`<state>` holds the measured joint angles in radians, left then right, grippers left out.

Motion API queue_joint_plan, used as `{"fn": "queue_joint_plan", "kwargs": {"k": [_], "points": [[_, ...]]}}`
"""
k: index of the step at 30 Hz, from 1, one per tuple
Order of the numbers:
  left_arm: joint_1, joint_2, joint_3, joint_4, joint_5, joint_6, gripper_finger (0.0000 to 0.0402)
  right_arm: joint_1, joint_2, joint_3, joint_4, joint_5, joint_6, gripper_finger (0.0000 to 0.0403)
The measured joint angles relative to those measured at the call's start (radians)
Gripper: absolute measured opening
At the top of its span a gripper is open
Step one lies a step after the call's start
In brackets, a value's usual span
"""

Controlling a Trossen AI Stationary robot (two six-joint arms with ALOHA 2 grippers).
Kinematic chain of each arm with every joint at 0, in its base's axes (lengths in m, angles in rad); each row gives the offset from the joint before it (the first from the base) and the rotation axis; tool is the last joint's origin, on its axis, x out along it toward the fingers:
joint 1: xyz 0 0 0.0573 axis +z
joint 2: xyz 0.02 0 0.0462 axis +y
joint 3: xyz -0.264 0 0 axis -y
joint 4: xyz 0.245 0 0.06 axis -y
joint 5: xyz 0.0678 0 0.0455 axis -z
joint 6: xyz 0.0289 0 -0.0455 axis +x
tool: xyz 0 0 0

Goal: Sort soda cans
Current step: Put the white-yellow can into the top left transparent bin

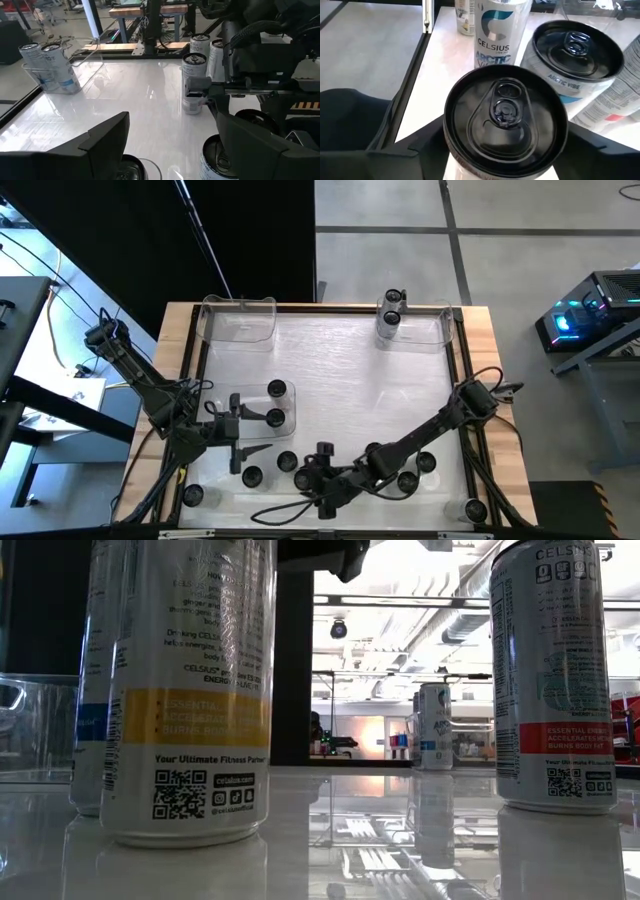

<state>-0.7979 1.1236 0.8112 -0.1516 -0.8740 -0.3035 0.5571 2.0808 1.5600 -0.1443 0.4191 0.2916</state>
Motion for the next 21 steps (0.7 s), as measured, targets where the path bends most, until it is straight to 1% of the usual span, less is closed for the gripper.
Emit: {"fn": "queue_joint_plan", "kwargs": {"k": [2,5,9,13,15,18,21], "points": [[0.0,0.0,0.0,0.0,0.0,0.0,0.0294,0.002,-0.011,0.001,-0.031,0.0,0.026,0.0246],[0.0,0.0,0.0,0.0,0.0,0.0,0.0294,0.008,-0.05,-0.001,-0.12,0.004,0.053,0.0244],[0.0,0.0,0.0,0.0,0.028,-0.003,0.0294,0.024,-0.138,-0.002,-0.242,0.051,0.098,0.0244],[0.0,0.0,0.0,0.0,0.03,-0.002,0.0294,0.027,-0.192,0.002,-0.409,0.135,0.154,0.0245],[0.0,0.0,0.0,0.0,0.024,-0.002,0.0294,0.003,-0.193,-0.002,-0.476,0.15,0.157,0.0245],[0.0,0.0,0.0,0.0,0.015,-0.002,0.0294,-0.056,-0.196,-0.003,-0.503,0.161,0.132,0.0246],[0.001,0.003,0.0,0.001,0.01,-0.006,0.0294,-0.13,-0.215,-0.07,-0.498,0.184,0.106,0.0247]]}}
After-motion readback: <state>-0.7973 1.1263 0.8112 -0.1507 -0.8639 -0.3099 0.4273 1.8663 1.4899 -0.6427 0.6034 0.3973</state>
